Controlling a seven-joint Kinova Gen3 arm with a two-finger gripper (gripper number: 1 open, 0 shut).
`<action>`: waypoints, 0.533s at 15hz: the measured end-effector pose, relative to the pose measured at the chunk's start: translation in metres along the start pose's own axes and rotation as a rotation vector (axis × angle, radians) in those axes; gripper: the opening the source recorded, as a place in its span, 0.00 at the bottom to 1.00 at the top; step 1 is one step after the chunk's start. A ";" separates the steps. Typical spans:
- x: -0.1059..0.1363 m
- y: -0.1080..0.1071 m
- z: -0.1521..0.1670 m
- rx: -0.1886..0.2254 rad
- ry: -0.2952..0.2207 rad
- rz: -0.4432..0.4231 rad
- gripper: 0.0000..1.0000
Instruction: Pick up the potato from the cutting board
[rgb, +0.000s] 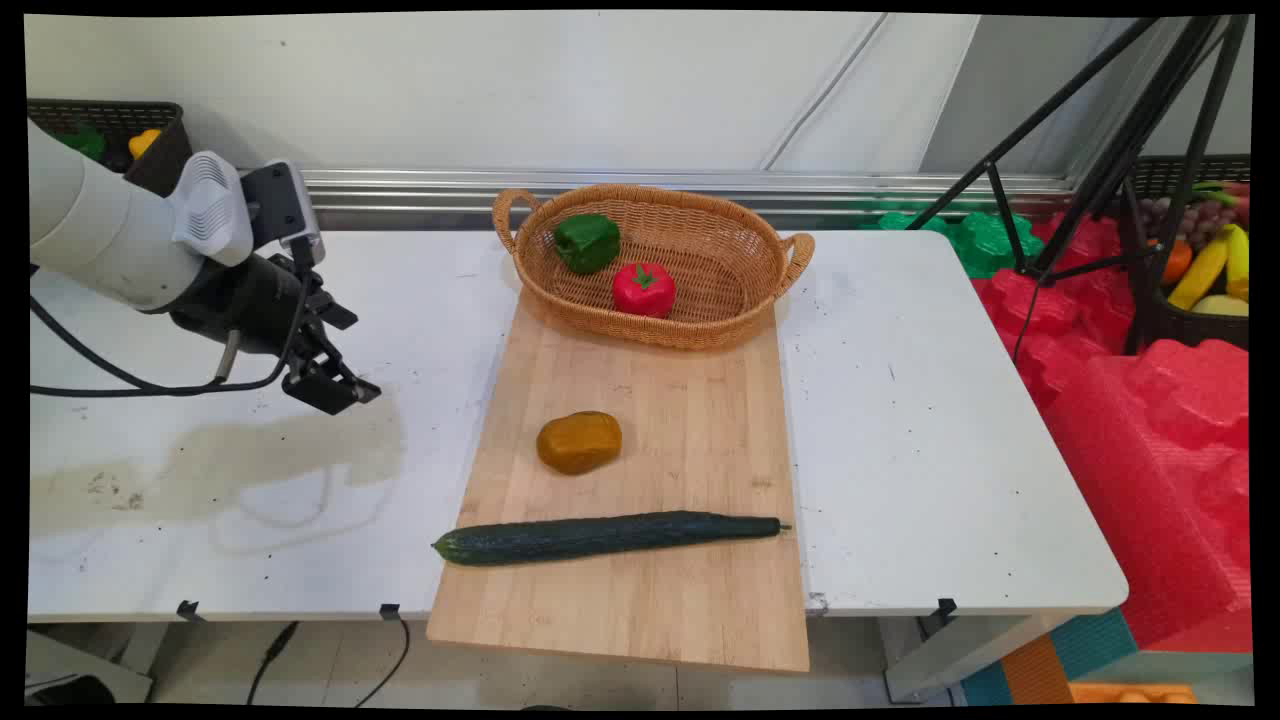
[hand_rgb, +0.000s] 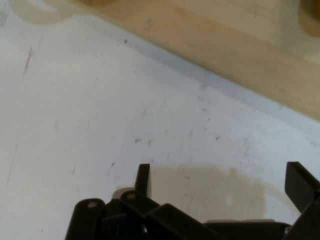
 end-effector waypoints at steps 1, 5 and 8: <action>0.004 0.003 -0.001 -0.009 0.009 0.016 1.00; 0.019 0.012 -0.004 -0.036 0.046 0.055 1.00; 0.042 0.027 -0.004 -0.063 0.090 0.083 1.00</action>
